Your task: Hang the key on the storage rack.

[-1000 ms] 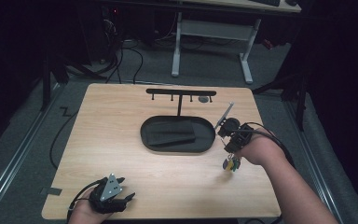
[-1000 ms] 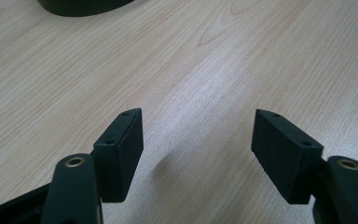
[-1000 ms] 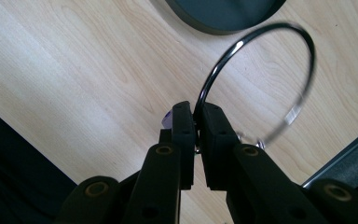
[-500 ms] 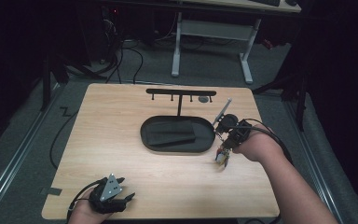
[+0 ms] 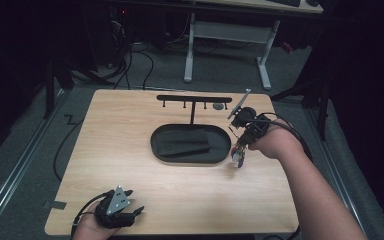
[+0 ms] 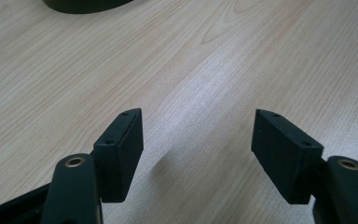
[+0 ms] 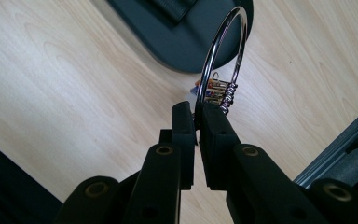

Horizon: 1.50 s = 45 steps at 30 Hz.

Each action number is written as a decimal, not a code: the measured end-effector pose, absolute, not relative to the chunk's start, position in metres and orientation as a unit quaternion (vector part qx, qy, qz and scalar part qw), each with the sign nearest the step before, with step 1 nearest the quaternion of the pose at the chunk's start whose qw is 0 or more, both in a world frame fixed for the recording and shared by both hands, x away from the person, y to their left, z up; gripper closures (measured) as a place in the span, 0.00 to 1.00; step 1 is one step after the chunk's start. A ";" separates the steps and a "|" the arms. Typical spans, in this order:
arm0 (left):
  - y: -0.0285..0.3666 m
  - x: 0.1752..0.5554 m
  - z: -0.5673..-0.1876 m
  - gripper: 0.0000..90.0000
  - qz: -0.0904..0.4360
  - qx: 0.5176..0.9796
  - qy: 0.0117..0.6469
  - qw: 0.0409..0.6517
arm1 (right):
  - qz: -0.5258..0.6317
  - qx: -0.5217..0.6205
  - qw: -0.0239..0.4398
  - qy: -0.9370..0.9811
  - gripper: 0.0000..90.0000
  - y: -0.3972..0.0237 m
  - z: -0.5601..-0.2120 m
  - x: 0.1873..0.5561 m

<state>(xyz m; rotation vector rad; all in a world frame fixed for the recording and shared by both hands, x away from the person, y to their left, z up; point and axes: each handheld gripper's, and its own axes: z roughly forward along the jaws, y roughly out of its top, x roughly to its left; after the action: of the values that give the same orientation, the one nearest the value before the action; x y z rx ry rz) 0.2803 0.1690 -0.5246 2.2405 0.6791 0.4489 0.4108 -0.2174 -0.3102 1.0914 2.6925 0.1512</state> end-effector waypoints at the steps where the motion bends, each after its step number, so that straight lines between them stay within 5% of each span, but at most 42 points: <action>1: 0.169 0.280 -0.524 0.38 0.175 0.873 0.265 0.369 | 0.051 0.370 0.117 0.920 0.95 -0.218 -0.310 0.413; 45: 0.175 0.281 -0.529 0.39 0.167 0.878 0.273 0.357 | 0.090 0.427 0.116 0.892 0.95 -0.226 -0.313 0.507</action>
<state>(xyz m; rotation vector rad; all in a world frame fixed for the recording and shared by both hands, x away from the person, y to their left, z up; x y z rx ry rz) 0.2813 0.1749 -0.5292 2.2662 0.7040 0.4312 0.5074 -0.2258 -0.3127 1.2491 2.6137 0.2626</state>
